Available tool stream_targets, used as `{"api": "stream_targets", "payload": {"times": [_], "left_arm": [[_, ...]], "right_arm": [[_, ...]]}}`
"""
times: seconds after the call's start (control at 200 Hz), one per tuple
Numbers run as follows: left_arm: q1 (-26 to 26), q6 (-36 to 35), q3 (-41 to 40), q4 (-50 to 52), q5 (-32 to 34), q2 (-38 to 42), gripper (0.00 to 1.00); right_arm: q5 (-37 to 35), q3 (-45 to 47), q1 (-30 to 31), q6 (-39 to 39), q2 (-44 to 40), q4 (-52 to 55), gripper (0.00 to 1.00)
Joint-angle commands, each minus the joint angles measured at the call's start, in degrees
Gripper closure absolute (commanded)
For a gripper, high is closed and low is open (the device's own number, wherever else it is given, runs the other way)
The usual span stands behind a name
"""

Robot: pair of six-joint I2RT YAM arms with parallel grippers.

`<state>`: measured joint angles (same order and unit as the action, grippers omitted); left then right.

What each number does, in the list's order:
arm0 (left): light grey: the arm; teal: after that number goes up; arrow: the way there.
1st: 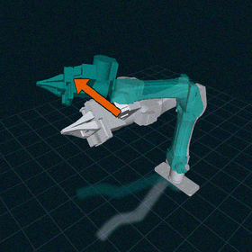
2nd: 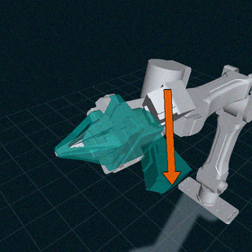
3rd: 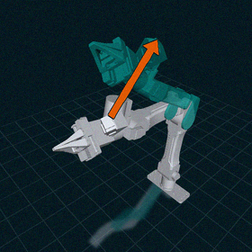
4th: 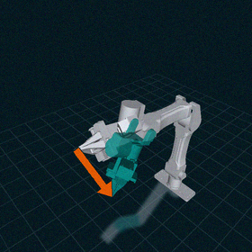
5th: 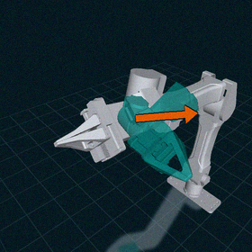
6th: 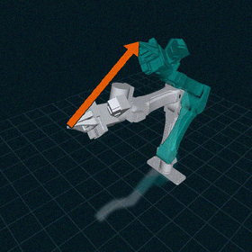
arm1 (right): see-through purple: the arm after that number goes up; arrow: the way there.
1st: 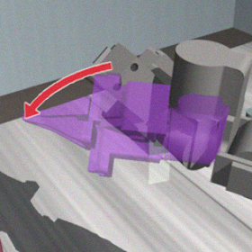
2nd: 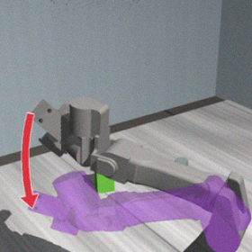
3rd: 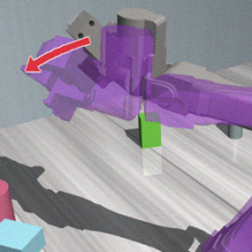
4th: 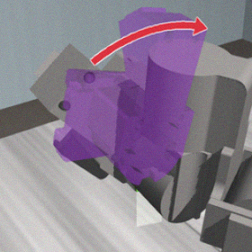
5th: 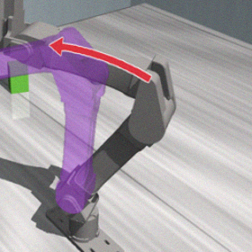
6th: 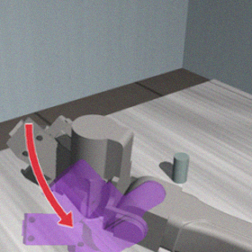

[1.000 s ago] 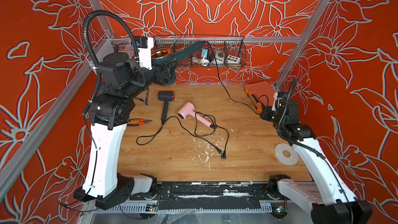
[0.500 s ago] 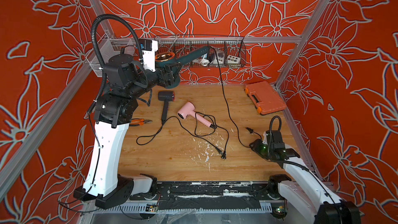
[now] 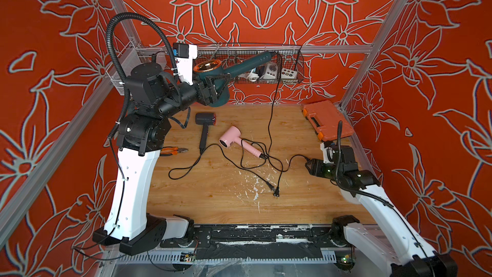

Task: Wrap the cord around the hair dryer
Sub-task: Adjust the power cord, then wrap the power cord around the hair dryer.

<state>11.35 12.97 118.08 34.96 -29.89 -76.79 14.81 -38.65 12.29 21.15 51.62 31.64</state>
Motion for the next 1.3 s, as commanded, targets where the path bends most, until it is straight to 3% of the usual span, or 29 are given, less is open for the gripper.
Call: {"api": "stream_targets", "payload": {"times": [0.0,0.265,0.415,0.575,0.676,0.966,1.296], "left_arm": [[-0.10,2.54,2.20,-7.28,-4.15,0.45,1.00],[-0.10,7.63,6.18,-12.18,-8.60,-3.00,1.00],[-0.10,6.81,6.95,-11.11,-8.43,-3.40,1.00],[-0.10,6.80,5.35,-11.69,-8.48,-2.97,1.00],[-0.10,7.75,5.35,-13.03,-8.86,-3.17,1.00],[-0.10,7.98,5.04,-13.08,-8.87,-2.76,1.00],[-0.11,8.53,3.47,-13.84,-9.04,-2.20,1.00]], "right_arm": [[-3.09,-2.57,3.59,-10.34,3.19,-4.17,0.35],[-2.90,-3.19,13.64,-18.30,14.19,-18.59,0.34],[-4.76,-6.06,15.85,-22.93,21.02,-16.29,0.36],[-6.53,-8.64,19.76,-25.20,21.22,-15.05,0.33],[-4.69,-8.38,21.03,-22.84,23.13,-19.75,0.33],[-14.99,-10.30,21.81,-9.30,39.13,-33.50,0.41],[-20.01,-9.87,21.93,1.95,49.26,-50.01,0.48]]}}
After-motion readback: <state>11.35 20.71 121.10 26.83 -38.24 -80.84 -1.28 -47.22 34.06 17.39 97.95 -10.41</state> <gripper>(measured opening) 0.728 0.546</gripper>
